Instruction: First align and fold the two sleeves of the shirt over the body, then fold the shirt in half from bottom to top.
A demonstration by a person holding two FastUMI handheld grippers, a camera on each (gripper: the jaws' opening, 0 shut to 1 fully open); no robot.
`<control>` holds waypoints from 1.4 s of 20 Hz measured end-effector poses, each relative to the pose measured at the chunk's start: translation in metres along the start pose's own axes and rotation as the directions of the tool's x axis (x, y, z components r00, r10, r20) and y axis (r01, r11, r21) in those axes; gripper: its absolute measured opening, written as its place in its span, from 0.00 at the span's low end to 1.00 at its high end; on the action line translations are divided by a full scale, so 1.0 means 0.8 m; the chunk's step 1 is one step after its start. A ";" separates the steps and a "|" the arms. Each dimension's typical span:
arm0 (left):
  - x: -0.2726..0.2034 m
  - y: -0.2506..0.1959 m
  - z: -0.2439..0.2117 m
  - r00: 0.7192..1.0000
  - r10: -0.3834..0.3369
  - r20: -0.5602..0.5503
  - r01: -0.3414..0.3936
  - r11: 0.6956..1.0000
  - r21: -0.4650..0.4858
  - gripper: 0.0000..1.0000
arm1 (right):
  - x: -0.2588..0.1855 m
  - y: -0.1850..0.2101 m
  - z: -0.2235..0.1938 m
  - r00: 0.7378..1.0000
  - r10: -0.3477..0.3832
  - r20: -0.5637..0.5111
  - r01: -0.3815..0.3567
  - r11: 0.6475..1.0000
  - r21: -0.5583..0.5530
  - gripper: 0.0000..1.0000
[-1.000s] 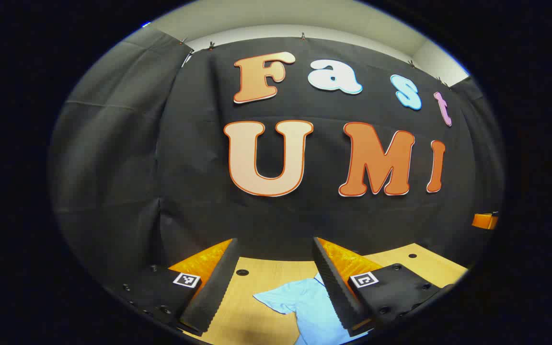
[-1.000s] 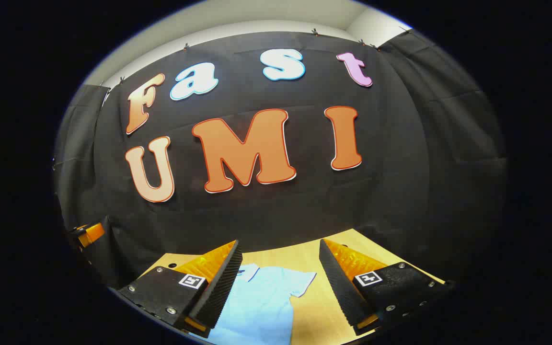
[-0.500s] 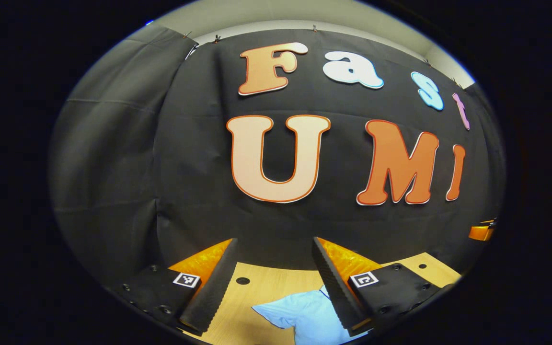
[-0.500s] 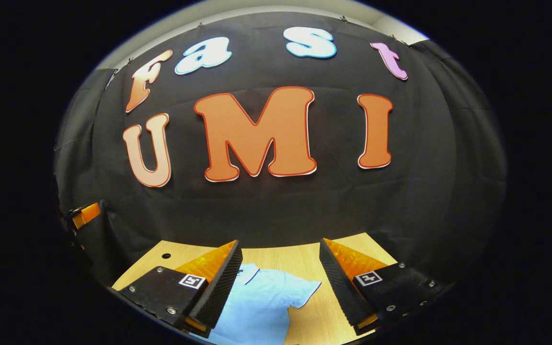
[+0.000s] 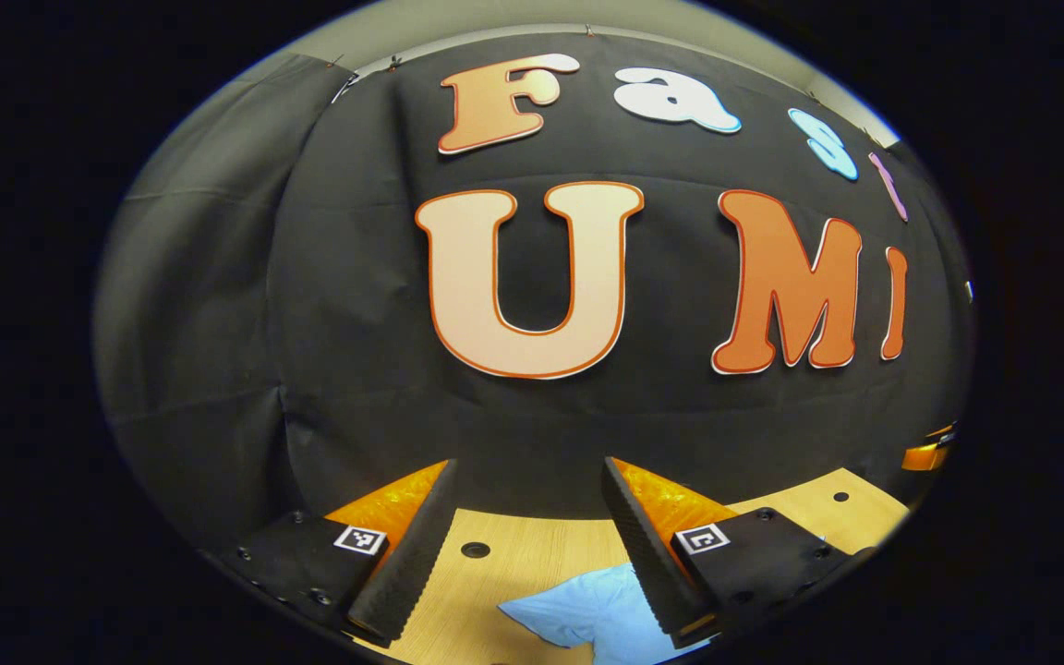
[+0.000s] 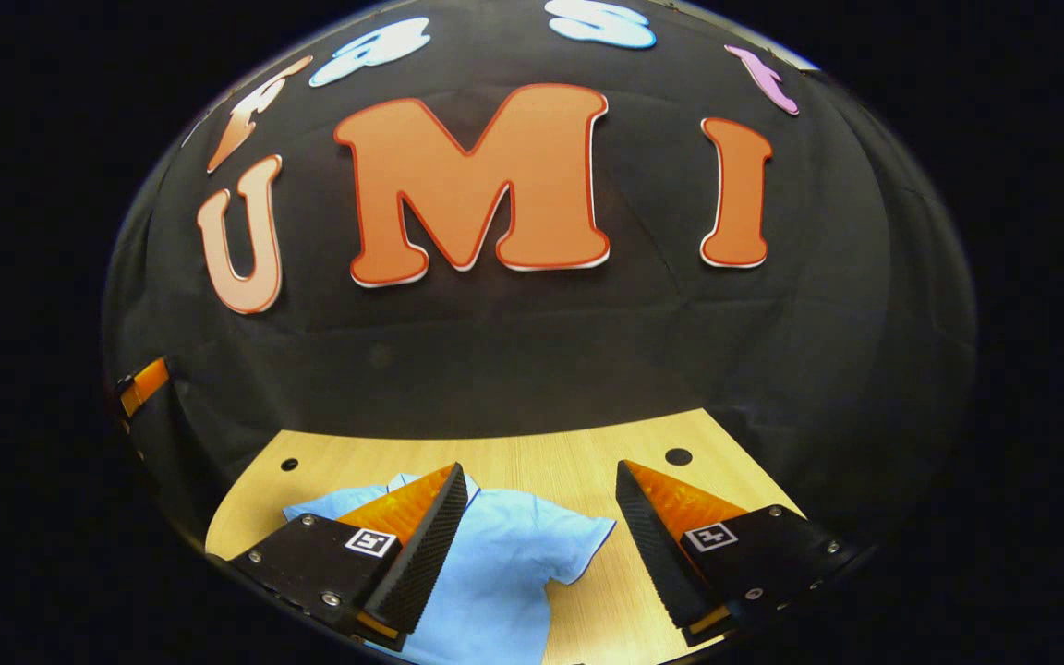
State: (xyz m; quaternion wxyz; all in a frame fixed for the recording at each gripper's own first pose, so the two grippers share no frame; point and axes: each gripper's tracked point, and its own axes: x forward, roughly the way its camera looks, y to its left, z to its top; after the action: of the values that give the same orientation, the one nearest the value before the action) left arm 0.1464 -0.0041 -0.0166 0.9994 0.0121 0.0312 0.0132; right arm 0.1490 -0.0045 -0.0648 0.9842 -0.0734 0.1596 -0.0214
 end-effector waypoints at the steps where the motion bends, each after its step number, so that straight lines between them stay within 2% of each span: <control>1: 0.004 0.001 -0.007 1.000 0.000 -0.011 0.000 1.000 0.003 0.98 | 0.009 -0.002 -0.013 0.999 -0.012 -0.044 0.012 1.000 0.005 0.98; 4: 0.010 -0.002 -0.016 0.999 -0.035 -0.019 0.035 0.999 -0.023 0.99 | 0.034 -0.015 -0.050 0.981 -0.059 -0.182 0.067 0.997 0.035 0.98; 8: 0.021 0.016 -0.034 0.999 -0.024 -0.046 0.022 0.999 -0.027 0.98 | 0.087 -0.036 -0.097 0.932 -0.096 -0.349 0.127 0.990 0.066 0.98; 10: 0.025 0.027 -0.041 0.998 -0.016 -0.056 0.014 0.999 -0.031 0.98 | 0.114 -0.053 -0.126 0.891 -0.118 -0.438 0.155 0.987 0.049 0.98; 13: 0.028 0.041 -0.052 0.998 0.002 -0.069 -0.004 0.999 -0.037 0.98 | 0.144 -0.066 -0.171 0.817 -0.133 -0.562 0.189 0.981 0.042 1.00; 15: 0.031 0.049 -0.061 0.997 0.009 -0.080 -0.013 0.999 -0.040 0.98 | 0.157 -0.071 -0.201 0.766 -0.136 -0.629 0.197 0.980 0.028 0.98; 18: 0.035 0.063 -0.075 0.994 0.022 -0.108 -0.026 0.999 -0.038 0.96 | 0.172 -0.080 -0.235 0.705 -0.156 -0.691 0.217 0.976 0.001 0.98; 22: 0.038 0.076 -0.089 0.991 0.039 -0.131 -0.043 0.999 -0.031 0.98 | 0.185 -0.082 -0.268 0.652 -0.173 -0.738 0.224 0.974 -0.030 0.98; 26: 0.039 0.081 -0.095 0.989 0.041 -0.145 -0.047 0.998 -0.040 0.98 | 0.189 -0.079 -0.289 0.617 -0.183 -0.765 0.215 0.975 -0.060 0.99; 28: 0.038 0.086 -0.099 0.987 0.048 -0.152 -0.056 0.997 -0.047 0.98 | 0.191 -0.076 -0.293 0.604 -0.160 -0.781 0.212 0.977 -0.036 0.99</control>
State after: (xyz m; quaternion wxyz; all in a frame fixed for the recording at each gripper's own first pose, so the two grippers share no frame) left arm 0.1696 0.0672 -0.0957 0.9934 -0.0138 0.1059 0.0410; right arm 0.2184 -0.1067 -0.3235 0.8117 -0.0435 0.5605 -0.1580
